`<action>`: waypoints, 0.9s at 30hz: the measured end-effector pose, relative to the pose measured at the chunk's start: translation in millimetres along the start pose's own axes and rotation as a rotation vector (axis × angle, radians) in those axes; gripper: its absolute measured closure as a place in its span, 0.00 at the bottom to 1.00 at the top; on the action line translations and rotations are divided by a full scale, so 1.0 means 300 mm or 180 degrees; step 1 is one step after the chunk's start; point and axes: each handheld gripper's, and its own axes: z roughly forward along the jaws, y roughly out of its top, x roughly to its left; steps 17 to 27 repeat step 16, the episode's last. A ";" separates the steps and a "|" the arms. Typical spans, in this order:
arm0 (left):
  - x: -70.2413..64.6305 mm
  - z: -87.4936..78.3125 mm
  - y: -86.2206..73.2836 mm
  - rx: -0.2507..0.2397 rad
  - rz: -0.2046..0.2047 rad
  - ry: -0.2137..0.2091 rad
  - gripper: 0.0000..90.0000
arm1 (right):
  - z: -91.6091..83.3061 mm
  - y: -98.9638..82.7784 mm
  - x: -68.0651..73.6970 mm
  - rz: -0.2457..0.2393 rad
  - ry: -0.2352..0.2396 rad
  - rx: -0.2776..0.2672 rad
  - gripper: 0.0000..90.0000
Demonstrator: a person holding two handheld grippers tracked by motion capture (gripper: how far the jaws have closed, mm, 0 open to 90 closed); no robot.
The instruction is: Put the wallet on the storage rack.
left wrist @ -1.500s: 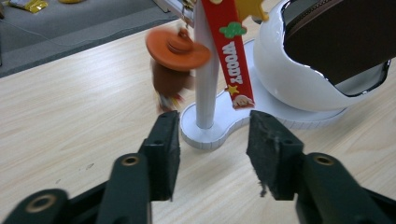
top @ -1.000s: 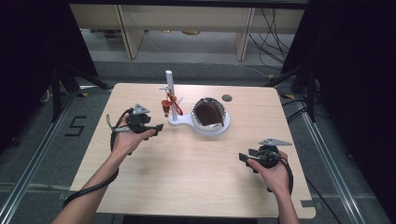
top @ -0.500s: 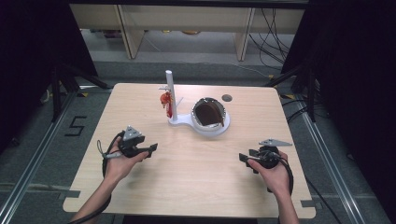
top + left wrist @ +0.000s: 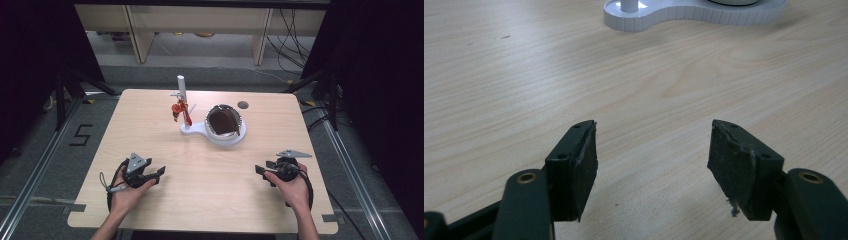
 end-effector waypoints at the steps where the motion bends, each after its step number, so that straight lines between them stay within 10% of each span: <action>1: 0.000 -0.003 -0.002 -0.0016 -0.0009 0.0022 0.40 | 0.001 -0.001 0.000 -0.0005 0.0010 -0.0005 0.50; 27: -0.001 -0.025 -0.013 -0.0182 -0.0033 0.0121 0.37 | 0.008 -0.014 0.015 0.0118 0.0081 -0.0015 0.50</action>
